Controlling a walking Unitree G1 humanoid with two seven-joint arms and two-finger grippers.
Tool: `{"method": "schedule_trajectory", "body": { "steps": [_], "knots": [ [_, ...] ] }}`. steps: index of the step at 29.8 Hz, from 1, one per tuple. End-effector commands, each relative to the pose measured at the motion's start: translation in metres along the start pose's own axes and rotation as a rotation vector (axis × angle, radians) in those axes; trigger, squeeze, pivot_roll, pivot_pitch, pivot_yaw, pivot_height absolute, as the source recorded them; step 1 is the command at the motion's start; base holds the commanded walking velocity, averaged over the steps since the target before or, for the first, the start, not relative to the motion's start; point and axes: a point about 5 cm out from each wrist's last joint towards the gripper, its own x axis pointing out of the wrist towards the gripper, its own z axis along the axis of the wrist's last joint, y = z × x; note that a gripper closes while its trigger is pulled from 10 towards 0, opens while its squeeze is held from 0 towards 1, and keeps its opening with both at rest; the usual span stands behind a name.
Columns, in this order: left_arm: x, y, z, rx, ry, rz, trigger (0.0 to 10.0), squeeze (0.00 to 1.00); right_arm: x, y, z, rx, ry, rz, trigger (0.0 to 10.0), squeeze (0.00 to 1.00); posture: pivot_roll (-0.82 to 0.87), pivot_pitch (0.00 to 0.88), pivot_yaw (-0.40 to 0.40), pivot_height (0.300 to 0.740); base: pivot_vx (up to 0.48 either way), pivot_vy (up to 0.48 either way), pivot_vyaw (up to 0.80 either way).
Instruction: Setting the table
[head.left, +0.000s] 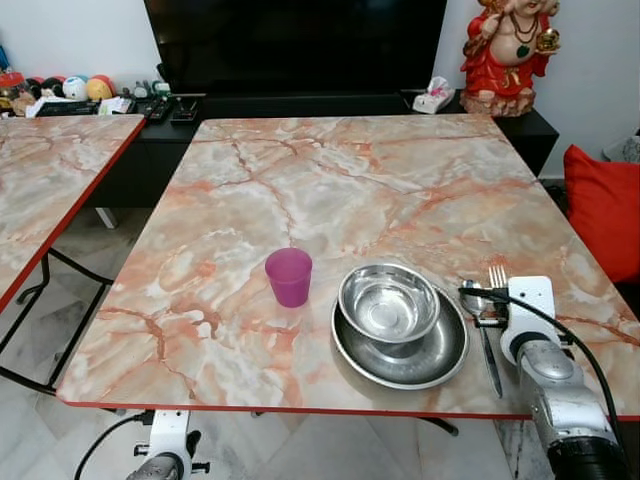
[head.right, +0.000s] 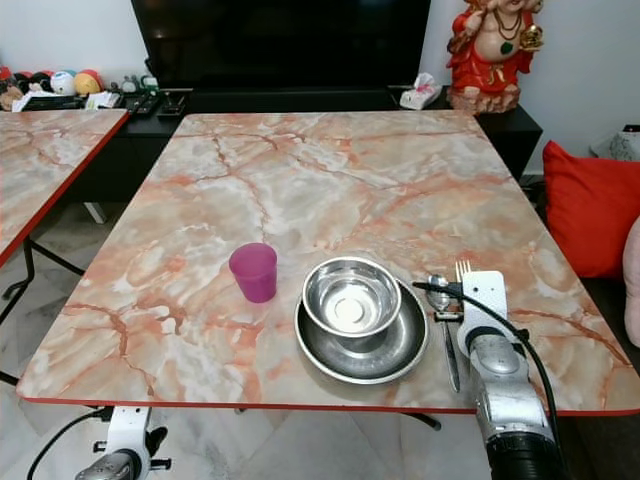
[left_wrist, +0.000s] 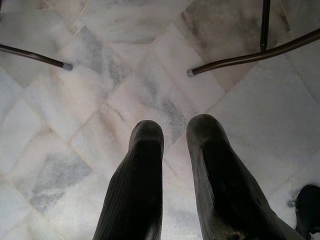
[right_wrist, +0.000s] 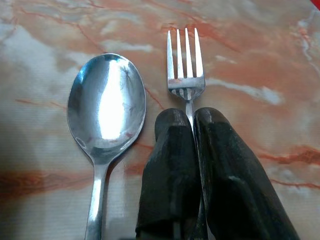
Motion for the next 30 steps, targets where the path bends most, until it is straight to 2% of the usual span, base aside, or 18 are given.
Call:
{"method": "schedule_trajectory", "body": {
  "steps": [1,7,17,30],
  "knots": [
    [-0.0011,0.0048,-0.0042,-0.002,0.02,0.009,10.0,0.0,0.0001,-0.0046,0.0001,-0.02,-0.004,-0.011,10.0,0.0,0.02,0.0,0.042,0.74,0.0,0.0,0.0],
    [-0.0011,0.0044,-0.0045,-0.001,0.021,0.006,10.0,0.0,-0.0001,-0.0082,0.0014,-0.042,-0.009,-0.022,10.0,0.0,0.02,0.0,0.041,0.74,0.0,0.0,0.0],
    [-0.0011,0.005,-0.0042,0.002,0.021,0.008,10.0,0.0,-0.004,-0.0027,0.0012,-0.04,-0.02,-0.013,10.0,0.0,0.02,0.0,0.045,0.74,0.0,0.0,0.0],
    [-0.0011,0.005,-0.0045,0.003,0.023,0.007,10.0,0.0,-0.0061,-0.0034,-0.0002,-0.042,-0.022,-0.02,10.0,0.0,0.01,0.0,0.046,0.74,0.0,0.0,0.0]
  ]
}}
